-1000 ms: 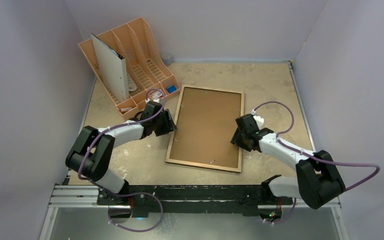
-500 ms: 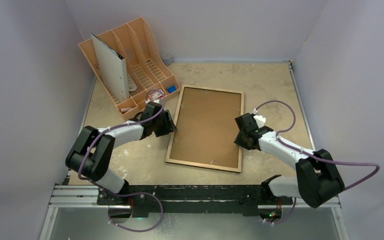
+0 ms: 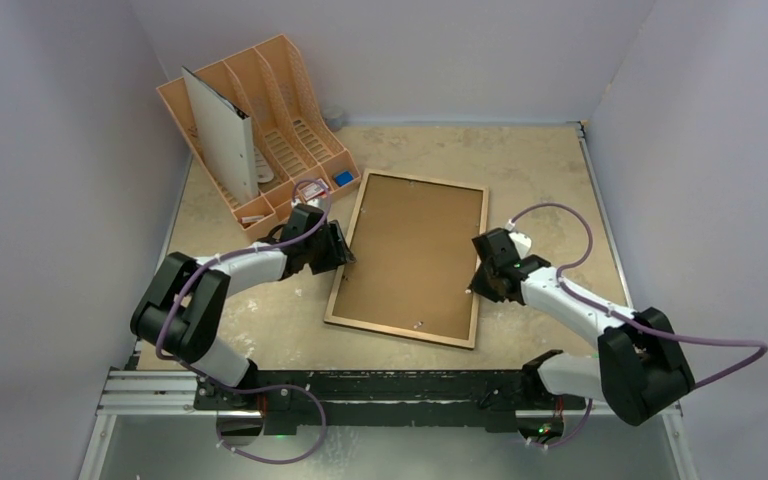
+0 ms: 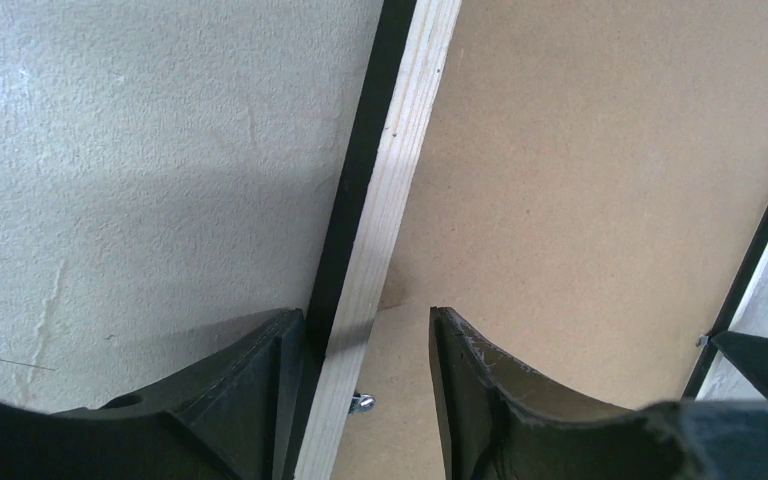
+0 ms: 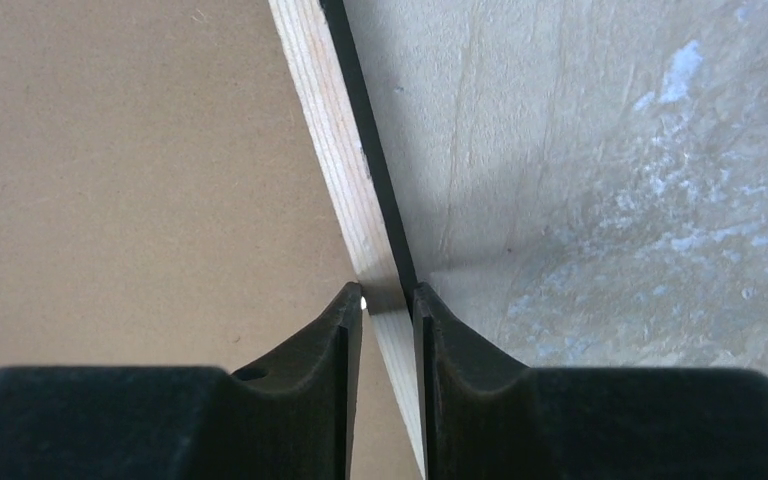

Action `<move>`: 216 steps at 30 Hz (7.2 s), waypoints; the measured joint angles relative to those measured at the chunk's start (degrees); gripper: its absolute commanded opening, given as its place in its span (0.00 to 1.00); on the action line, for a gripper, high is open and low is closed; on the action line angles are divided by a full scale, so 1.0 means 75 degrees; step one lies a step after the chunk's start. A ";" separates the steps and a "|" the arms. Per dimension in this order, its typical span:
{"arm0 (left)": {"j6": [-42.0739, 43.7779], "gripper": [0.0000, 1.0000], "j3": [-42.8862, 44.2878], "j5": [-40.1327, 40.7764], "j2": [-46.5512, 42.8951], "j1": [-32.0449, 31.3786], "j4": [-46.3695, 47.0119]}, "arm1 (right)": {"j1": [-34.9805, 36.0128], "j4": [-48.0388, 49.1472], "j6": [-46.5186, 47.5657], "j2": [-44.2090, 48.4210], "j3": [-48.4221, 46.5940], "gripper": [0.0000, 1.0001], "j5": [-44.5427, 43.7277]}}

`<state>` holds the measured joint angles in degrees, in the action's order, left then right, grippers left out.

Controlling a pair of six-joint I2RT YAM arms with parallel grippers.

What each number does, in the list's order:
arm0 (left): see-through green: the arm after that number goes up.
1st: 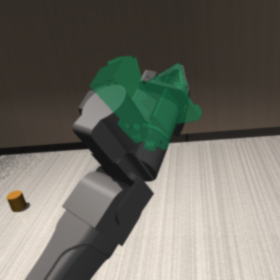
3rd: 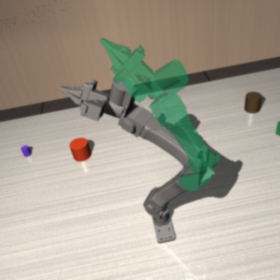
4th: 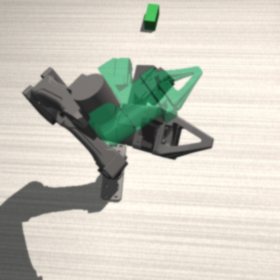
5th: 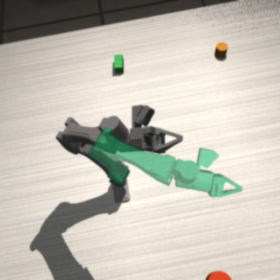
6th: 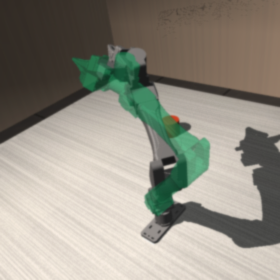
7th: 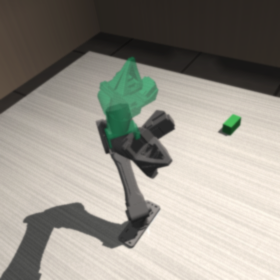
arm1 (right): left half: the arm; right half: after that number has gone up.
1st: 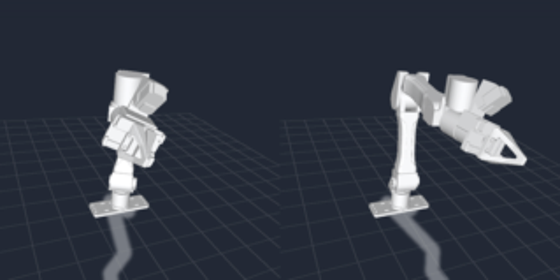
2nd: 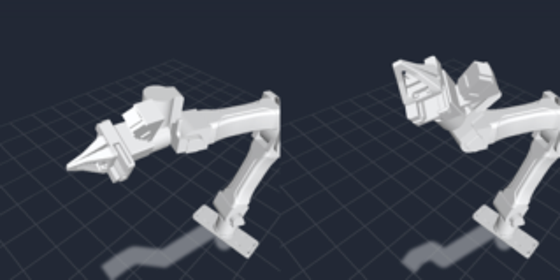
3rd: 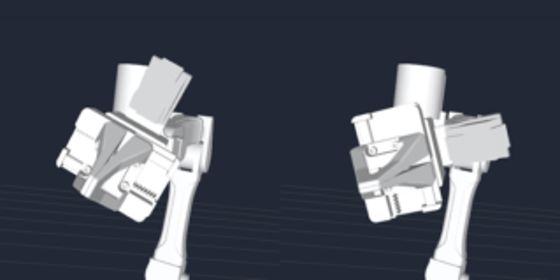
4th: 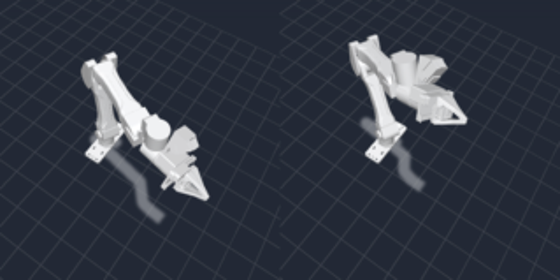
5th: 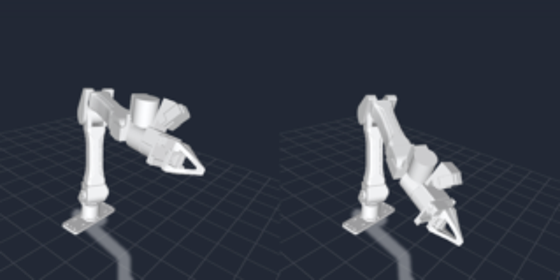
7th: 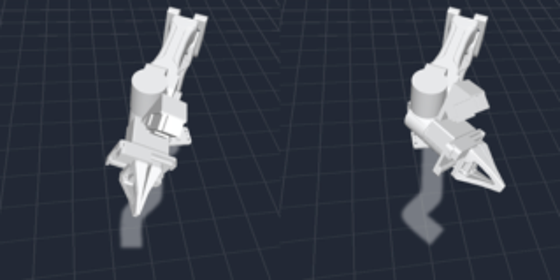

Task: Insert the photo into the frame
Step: Install the photo frame at the center of the board.

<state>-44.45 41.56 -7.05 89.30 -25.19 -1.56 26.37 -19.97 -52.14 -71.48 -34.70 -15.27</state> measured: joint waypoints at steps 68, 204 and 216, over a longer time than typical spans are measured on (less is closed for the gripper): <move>0.0070 0.39 -0.2119 -0.0749 -0.2107 -0.0096 0.0070 | 0.3383 0.1396 0.0871 -0.0860 -0.0274 0.34 0.2037; 0.0035 0.53 -0.2273 -0.2856 -0.1352 -0.0408 0.1466 | 0.1818 0.0204 0.0624 -0.2264 -0.3045 0.60 -0.0052; -0.0137 0.63 -0.2288 -0.0099 -0.3552 -0.0452 -0.0163 | 0.2355 -0.0006 0.1475 -0.4386 -0.5761 0.60 -0.0309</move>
<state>-45.47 24.40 -7.79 62.65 -28.58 -2.79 44.03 -20.01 -41.08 -104.38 -77.91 -17.58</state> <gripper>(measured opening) 0.632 0.601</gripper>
